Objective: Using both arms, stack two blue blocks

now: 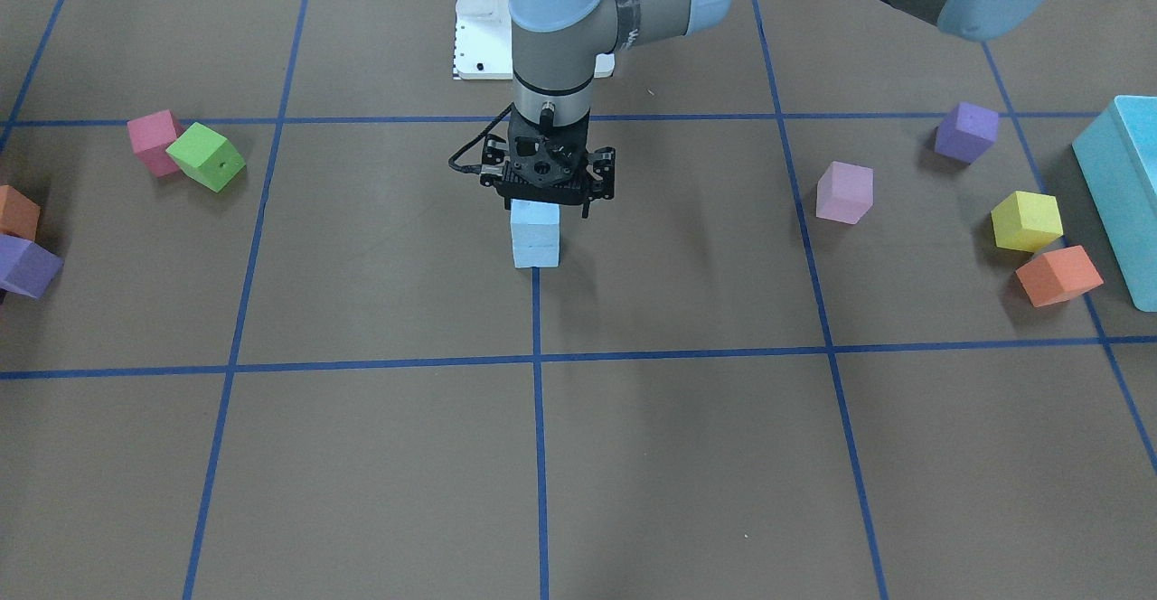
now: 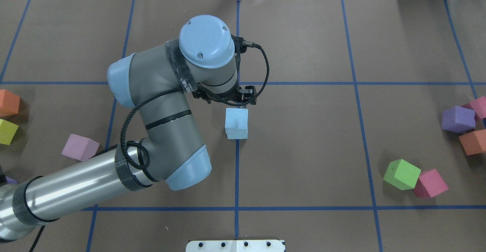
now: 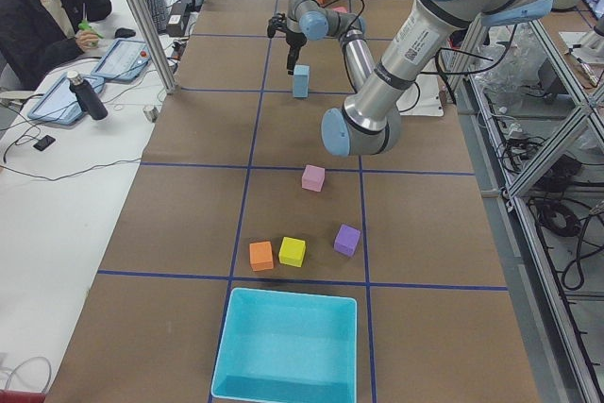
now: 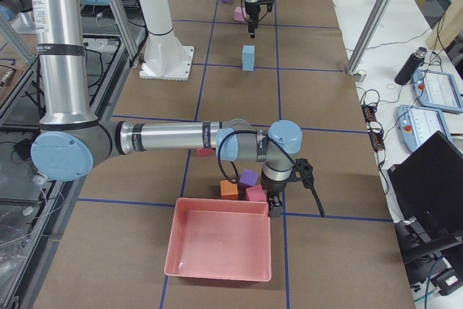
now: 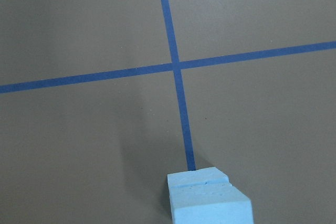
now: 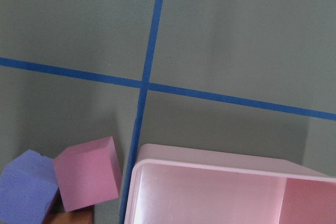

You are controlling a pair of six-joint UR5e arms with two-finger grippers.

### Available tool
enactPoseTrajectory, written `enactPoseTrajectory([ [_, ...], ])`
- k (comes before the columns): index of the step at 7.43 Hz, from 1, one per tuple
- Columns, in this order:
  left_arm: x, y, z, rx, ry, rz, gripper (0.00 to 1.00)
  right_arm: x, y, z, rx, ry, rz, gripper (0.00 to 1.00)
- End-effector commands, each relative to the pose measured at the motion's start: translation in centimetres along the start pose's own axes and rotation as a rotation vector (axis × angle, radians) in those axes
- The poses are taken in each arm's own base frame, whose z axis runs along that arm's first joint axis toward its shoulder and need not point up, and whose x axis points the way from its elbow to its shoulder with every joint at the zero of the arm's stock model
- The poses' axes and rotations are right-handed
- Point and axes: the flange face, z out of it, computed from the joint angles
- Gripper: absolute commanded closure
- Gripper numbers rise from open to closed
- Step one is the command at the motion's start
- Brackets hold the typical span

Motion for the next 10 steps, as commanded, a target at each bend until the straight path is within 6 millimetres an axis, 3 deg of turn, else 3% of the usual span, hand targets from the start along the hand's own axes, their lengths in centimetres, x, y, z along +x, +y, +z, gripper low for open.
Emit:
enactPoseTrajectory([
  [1,-8.4,-1.0,-2.8,0.049,-0.036,0.113,0.03,0.2,0.3,0.3,-0.006,-0.003,0.005,0.00],
  [2,-13.4,-2.4,-3.5,0.017,-0.032,0.141,0.03,0.3,0.5,0.5,-0.010,-0.003,0.008,0.00],
  [3,-20.5,-3.9,-5.7,-0.020,0.000,0.203,0.02,0.4,0.6,0.8,-0.015,-0.010,0.012,0.00],
  [4,-29.7,-3.8,-6.8,-0.068,0.007,0.164,0.02,0.5,1.0,1.2,-0.021,-0.022,0.016,0.00],
  [6,-48.2,0.9,-9.0,-0.124,0.042,-0.096,0.02,0.6,2.1,1.8,-0.030,-0.055,0.028,0.00],
  [7,-56.2,6.0,-8.2,-0.104,0.024,-0.008,0.02,0.6,2.4,2.0,-0.033,-0.068,0.032,0.00],
  [8,-64.1,9.5,-6.9,-0.087,0.008,-0.012,0.02,0.7,2.5,2.1,-0.034,-0.068,0.031,0.00],
  [9,-69.8,11.9,-4.2,-0.119,-0.006,-0.102,0.02,0.7,2.5,2.1,-0.034,-0.068,0.031,0.00],
  [10,-71.7,13.8,-5.3,-0.104,-0.011,-0.148,0.02,0.7,2.5,2.1,-0.034,-0.068,0.031,0.00],
])
